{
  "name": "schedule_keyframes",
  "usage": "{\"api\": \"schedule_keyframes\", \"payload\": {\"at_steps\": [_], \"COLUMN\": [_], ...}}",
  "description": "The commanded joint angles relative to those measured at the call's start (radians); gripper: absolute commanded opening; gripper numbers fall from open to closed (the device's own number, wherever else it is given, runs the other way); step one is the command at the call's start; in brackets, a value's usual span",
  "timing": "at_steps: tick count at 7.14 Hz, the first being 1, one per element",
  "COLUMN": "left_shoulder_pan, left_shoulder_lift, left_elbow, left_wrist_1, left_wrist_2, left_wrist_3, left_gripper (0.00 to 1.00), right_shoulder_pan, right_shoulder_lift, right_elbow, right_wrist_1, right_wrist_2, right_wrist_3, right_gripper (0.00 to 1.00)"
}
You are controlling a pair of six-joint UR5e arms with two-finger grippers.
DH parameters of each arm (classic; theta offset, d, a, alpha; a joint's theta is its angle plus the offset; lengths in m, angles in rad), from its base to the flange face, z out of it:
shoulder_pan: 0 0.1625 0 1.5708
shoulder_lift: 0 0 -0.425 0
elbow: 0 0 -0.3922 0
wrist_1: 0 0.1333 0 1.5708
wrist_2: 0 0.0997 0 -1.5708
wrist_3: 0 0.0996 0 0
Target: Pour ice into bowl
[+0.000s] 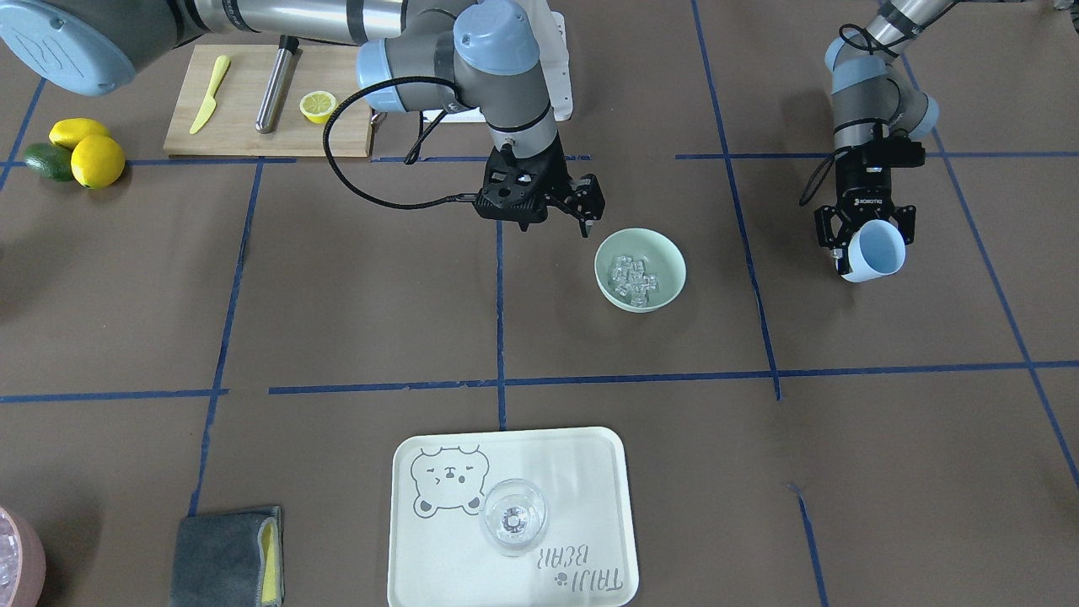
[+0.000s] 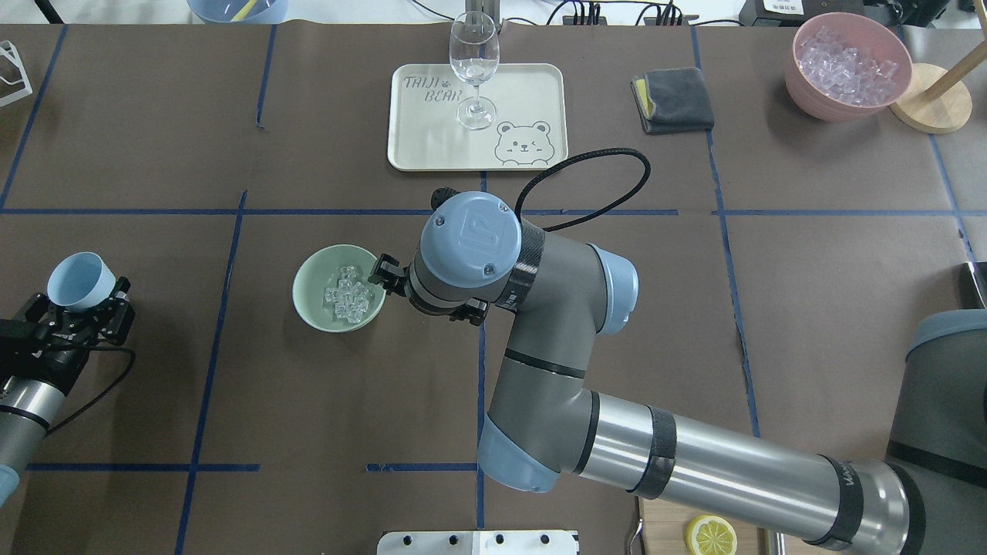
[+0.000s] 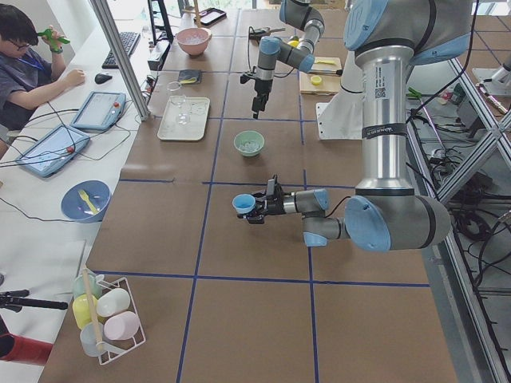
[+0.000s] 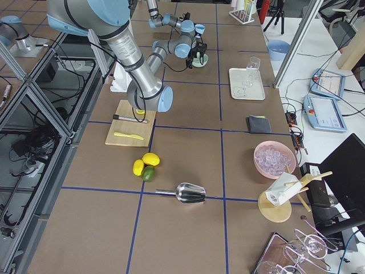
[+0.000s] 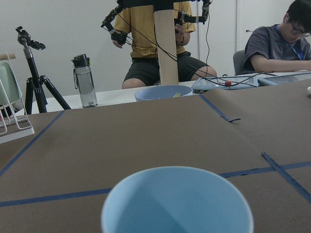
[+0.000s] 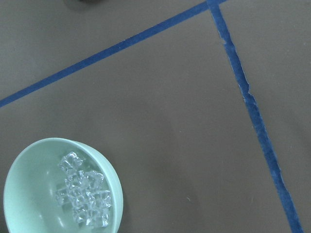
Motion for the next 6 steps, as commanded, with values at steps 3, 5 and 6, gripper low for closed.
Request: {"api": "schedule_keyframes", "payload": {"at_steps": [3, 5, 6], "left_shoulder_pan": [-0.045, -0.048, -0.065], "left_shoulder_lift": [0.003, 0.006, 0.008], "left_elbow": [0.001, -0.001, -0.01], "left_wrist_1": [-0.003, -0.009, -0.012], "left_wrist_2": [-0.085, -0.103, -0.14], "left_wrist_3": [0.051, 0.059, 0.062], "left_gripper": [0.85, 1.0, 1.0], "right_shoulder_pan": [-0.01, -0.016, -0.025], "right_shoulder_lift": [0.037, 0.042, 0.066], "right_elbow": [-0.043, -0.053, -0.095], "right_wrist_1": [0.0, 0.002, 0.014], "right_wrist_2": [-0.021, -0.026, -0.049], "right_wrist_3": [0.003, 0.01, 0.01], "right_gripper": [1.0, 1.0, 1.0]}}
